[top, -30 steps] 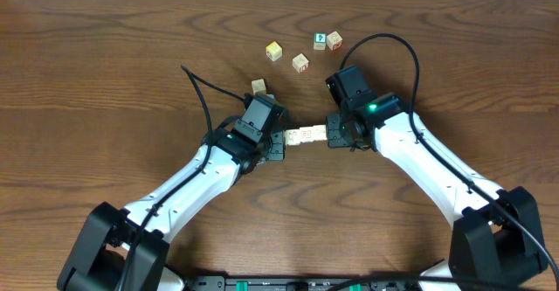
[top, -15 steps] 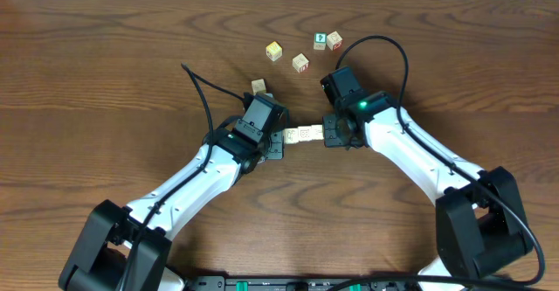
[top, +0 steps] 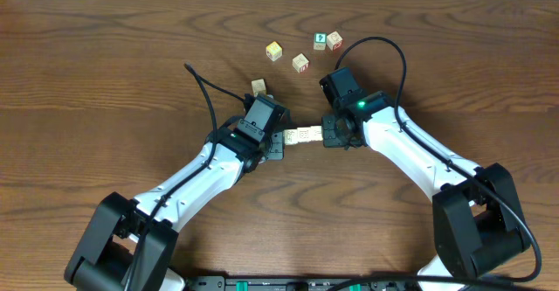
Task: Lift 5 blocks
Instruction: 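Lower the squeezed block row back onto the table with both grippers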
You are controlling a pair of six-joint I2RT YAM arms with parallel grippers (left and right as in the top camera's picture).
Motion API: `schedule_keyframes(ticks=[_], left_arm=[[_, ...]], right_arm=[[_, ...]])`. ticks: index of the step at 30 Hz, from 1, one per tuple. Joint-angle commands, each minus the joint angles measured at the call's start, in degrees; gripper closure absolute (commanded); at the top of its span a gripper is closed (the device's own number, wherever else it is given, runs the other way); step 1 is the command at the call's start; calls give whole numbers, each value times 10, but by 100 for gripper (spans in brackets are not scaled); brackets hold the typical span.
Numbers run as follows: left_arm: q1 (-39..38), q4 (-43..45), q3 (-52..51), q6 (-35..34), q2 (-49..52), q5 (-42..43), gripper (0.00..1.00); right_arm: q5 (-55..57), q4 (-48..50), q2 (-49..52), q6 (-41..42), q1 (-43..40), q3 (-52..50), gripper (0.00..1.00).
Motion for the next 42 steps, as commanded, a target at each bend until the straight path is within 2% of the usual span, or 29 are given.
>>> schedule_keyframes(ticks=[1, 7, 33, 42], left_arm=[[-43, 49, 23, 5, -7, 139, 93], [-43, 49, 23, 5, -7, 146, 93], [-44, 83, 22, -8, 40, 148, 93], [-54, 97, 22, -8, 65, 147, 93]], right_arm=[[-238, 21, 2, 4, 45, 8, 99], [-276, 24, 2, 21, 42, 8, 99], [-233, 54, 4, 21, 35, -14, 99], [-233, 68, 37, 21, 43, -19, 99]])
